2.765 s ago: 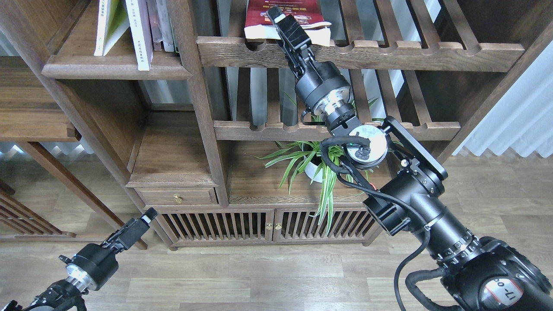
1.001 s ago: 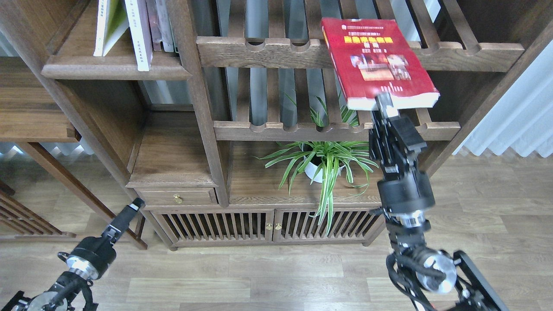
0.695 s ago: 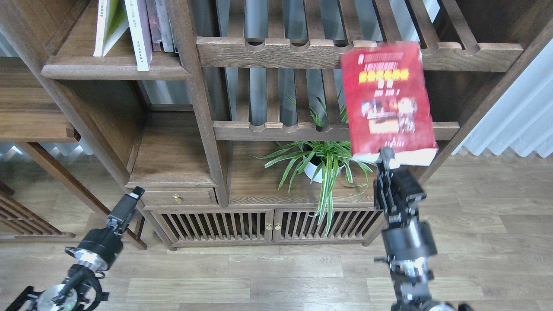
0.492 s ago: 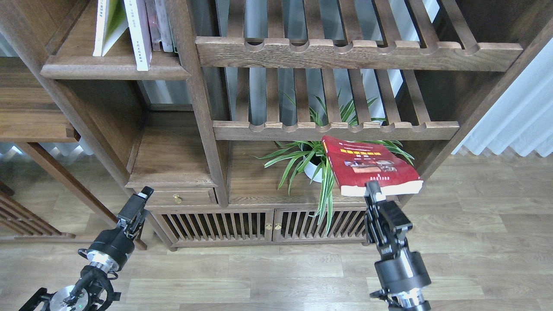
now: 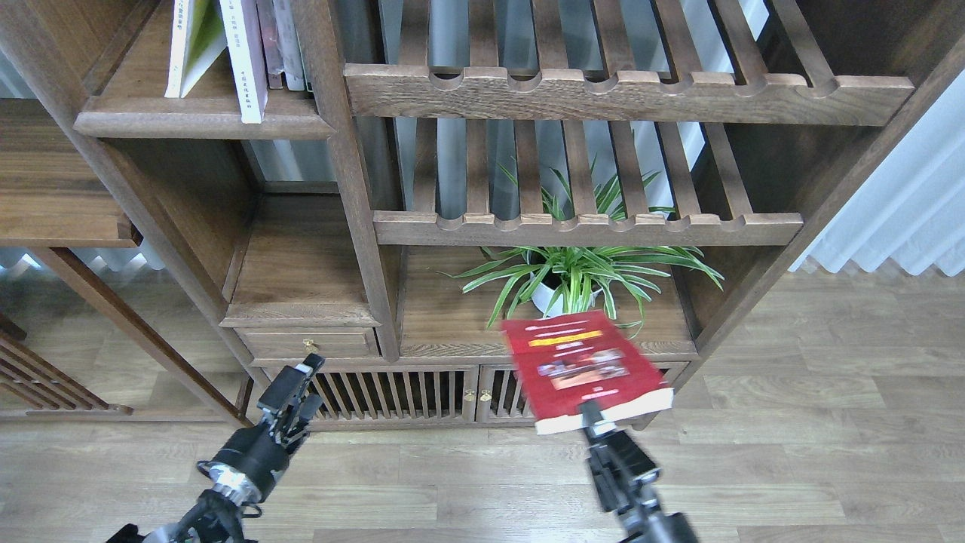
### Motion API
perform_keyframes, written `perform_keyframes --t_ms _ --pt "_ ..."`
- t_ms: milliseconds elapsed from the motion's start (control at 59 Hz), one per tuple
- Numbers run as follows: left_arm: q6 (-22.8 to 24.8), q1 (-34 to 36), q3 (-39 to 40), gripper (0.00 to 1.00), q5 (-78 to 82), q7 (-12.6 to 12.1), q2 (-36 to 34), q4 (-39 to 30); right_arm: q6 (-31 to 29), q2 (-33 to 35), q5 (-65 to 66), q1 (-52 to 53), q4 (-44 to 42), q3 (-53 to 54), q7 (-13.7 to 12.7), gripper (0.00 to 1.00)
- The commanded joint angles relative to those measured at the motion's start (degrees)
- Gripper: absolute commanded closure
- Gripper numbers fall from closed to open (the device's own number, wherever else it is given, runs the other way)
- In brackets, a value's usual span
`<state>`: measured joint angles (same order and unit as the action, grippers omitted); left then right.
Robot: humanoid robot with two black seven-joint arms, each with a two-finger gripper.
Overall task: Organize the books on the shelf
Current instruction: 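Lower the red book with the right gripper toward the left gripper, then grasp the red book's edge with the left gripper and release right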
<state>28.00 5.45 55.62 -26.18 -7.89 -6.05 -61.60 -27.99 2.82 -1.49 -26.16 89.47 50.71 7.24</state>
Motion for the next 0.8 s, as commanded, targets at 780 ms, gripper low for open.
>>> perform_keyframes --t_ms 780 --pt "0.0 5.4 -11.2 0.21 -5.0 0.2 -13.1 -16.0 0.0 -0.8 -1.1 8.8 -1.7 -8.5 -0.6 0.97"
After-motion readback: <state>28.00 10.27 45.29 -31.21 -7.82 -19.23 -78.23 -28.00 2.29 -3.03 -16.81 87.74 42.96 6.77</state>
